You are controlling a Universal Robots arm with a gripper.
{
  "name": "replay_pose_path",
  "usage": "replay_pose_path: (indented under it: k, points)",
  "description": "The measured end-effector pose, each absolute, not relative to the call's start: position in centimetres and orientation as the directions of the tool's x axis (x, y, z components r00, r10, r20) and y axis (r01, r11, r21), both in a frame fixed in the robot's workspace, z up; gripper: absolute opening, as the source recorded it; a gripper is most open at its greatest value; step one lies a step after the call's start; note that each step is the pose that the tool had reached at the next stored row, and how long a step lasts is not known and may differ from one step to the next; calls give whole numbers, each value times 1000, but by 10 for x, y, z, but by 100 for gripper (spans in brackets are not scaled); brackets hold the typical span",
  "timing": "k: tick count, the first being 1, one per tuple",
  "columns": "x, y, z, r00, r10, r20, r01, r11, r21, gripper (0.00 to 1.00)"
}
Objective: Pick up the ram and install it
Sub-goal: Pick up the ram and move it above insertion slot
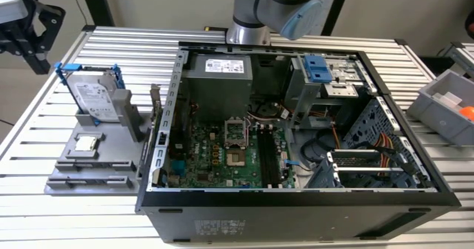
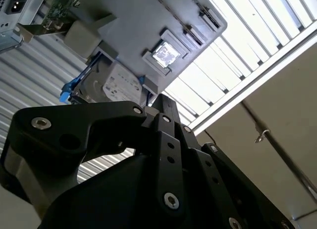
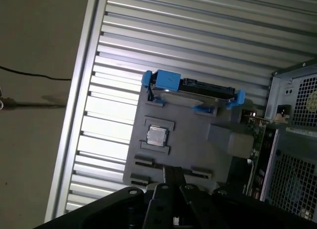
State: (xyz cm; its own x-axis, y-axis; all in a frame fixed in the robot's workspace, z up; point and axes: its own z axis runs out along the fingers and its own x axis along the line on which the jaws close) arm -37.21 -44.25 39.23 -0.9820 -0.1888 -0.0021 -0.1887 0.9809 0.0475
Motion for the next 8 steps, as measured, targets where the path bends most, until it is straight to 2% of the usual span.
replay_pose_path:
  k: [8]
  points:
    - [-374, -444, 392, -978, -206, -2, -206, 977, 48, 0]
